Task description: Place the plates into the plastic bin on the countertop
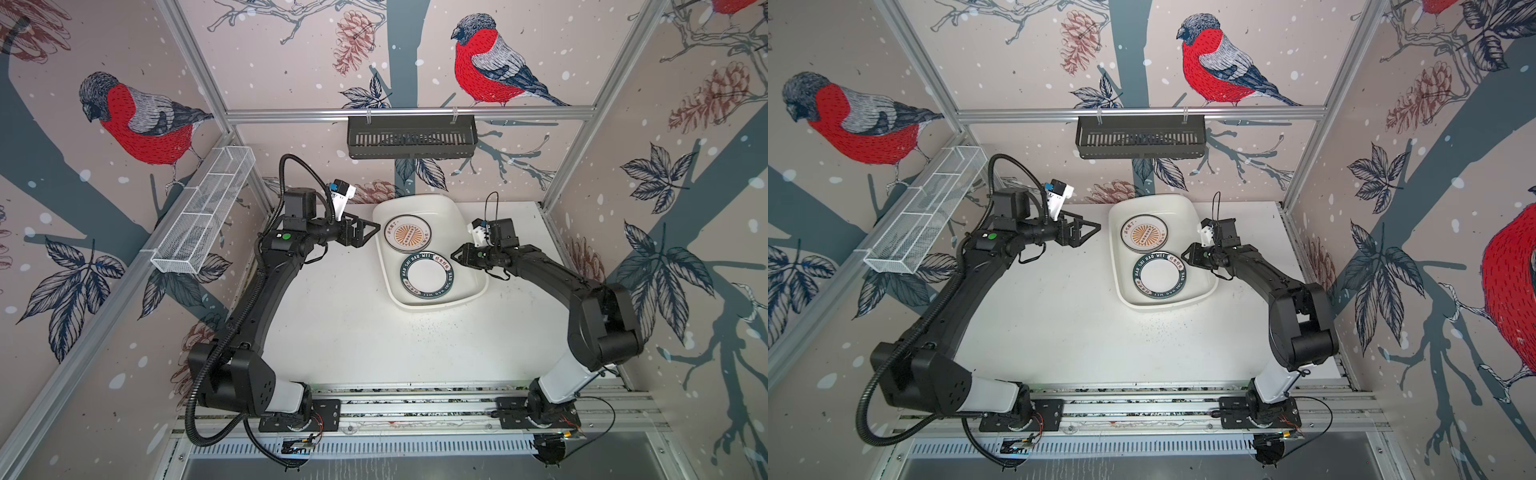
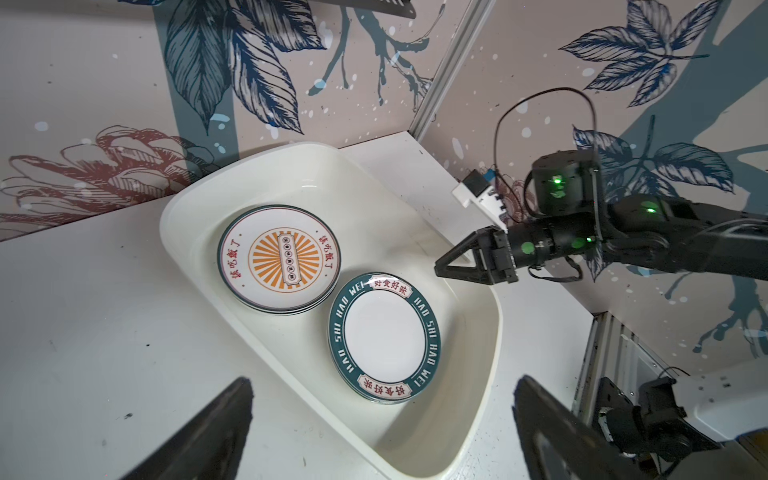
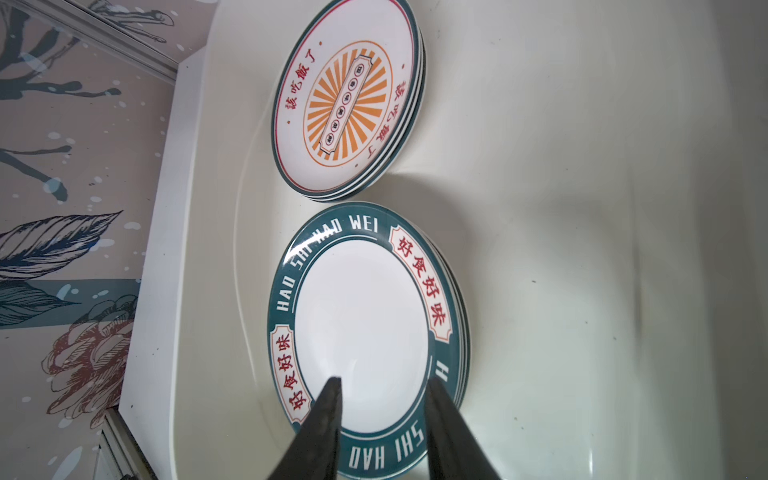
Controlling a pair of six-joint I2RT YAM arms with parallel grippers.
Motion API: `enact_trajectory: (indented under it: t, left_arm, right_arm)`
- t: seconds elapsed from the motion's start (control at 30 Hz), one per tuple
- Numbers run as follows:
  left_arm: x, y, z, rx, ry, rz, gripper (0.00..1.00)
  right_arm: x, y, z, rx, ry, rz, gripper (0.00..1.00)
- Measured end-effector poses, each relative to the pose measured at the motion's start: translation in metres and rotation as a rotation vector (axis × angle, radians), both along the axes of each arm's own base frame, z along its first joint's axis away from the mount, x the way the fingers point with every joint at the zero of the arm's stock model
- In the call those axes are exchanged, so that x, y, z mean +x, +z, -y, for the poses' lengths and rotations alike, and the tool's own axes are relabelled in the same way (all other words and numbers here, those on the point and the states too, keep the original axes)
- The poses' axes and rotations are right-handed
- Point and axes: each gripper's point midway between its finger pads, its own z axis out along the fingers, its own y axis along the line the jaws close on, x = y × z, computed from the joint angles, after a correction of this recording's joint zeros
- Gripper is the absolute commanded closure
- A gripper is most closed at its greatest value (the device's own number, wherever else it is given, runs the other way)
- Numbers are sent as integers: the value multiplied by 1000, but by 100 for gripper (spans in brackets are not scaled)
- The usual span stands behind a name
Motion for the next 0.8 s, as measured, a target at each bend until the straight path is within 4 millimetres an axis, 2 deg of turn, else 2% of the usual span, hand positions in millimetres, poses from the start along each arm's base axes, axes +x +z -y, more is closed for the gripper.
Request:
enact_trajectory:
  t: [0.1,0.23,0.33,0.47,0.57,0.6,0.63,0.8]
  left_arm:
    - [8,-8,-11,22,89,-12,3]
    - [19,-16,-27,48,211,-2,3]
    - [26,-28,-43,81,316,-1,3]
    - [31,-44,-64,139,434,10,3]
    - [33,-58,-77,173,504,20,3]
    - [34,-64,-82,184,527,21,3]
    - [34,-69,-87,197,553,22,3]
    - [37,-89,-109,247,666,39,3]
  right_arm:
    - [-4,18,1,34,-9,74,59]
    - [-6,58,7,71,-22,226,50]
    - [-7,79,23,79,-69,328,40]
    - [-9,100,48,80,-135,423,32]
    - [-9,112,72,64,-208,482,21]
    - [-9,114,80,57,-233,497,6]
    - [-9,116,86,53,-254,511,0]
    - [-15,125,99,28,-304,580,1]
